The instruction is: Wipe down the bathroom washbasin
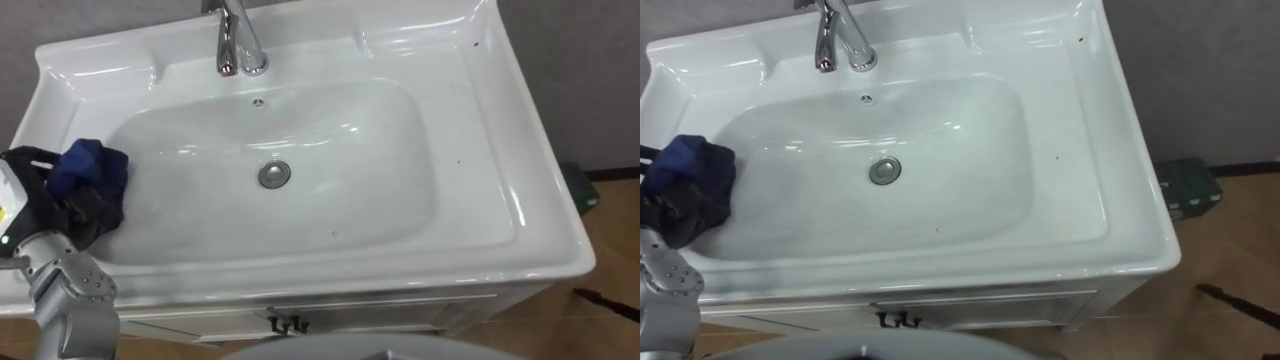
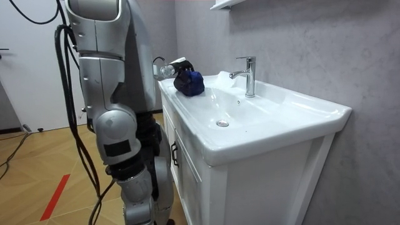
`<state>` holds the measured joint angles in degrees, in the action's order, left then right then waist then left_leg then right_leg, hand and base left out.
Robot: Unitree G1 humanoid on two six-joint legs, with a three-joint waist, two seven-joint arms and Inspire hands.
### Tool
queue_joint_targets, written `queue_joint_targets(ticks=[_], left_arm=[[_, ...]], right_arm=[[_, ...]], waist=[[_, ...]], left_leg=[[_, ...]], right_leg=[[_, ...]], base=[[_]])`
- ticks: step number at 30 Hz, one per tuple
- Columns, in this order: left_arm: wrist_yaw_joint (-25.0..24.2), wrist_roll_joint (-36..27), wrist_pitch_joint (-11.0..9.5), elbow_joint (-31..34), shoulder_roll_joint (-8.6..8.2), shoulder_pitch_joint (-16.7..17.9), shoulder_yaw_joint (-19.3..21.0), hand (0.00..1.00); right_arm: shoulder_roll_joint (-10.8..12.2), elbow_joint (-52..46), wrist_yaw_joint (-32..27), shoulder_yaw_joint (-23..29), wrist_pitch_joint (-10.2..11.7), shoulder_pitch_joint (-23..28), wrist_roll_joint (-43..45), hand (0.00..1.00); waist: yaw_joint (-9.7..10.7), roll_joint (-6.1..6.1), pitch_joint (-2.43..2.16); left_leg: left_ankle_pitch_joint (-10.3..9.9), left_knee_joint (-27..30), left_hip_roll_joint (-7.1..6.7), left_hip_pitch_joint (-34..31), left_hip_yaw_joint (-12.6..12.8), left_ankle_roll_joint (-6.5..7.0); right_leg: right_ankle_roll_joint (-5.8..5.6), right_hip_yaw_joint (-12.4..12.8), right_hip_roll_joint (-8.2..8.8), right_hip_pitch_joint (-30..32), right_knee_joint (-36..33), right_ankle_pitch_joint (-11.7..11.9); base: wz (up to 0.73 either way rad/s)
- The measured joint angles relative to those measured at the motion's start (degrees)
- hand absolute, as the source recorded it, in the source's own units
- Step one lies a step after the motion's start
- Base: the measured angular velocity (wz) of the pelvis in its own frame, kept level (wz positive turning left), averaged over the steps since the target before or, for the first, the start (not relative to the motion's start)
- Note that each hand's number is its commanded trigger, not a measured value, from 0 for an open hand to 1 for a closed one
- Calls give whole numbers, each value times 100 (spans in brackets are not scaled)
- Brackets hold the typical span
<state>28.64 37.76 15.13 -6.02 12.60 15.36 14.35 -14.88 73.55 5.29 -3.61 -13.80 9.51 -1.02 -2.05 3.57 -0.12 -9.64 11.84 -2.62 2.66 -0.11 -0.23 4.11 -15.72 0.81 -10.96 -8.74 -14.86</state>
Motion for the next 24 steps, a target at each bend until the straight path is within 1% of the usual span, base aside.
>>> queue_joint_targets(ticks=[5,11,18,24], left_arm=[[21,-1,-15,-1,0,-11,128,100],[56,5,-15,-1,1,-11,128,100],[55,-7,-14,-1,3,-11,131,100],[53,-21,-13,-3,4,-11,144,100]], right_arm=[[1,-11,-4,39,-1,18,164,0],[1,-75,-5,105,-2,62,336,0],[2,-73,5,261,-4,68,358,0],[2,-57,76,270,-6,70,358,0]], waist=[[1,-15,4],[-6,-24,2],[-3,-16,-2],[-5,-12,-3]], left_leg=[[0,2,-1,-4,6,0],[0,9,-2,-8,10,0],[-1,36,-2,-9,9,0],[-1,35,-3,-8,10,0]], right_leg=[[0,16,1,7,10,-1],[1,50,-1,15,12,-3],[1,80,-1,11,8,-2],[1,84,-2,10,8,-2]], base=[[0],[0],[0],[0]])
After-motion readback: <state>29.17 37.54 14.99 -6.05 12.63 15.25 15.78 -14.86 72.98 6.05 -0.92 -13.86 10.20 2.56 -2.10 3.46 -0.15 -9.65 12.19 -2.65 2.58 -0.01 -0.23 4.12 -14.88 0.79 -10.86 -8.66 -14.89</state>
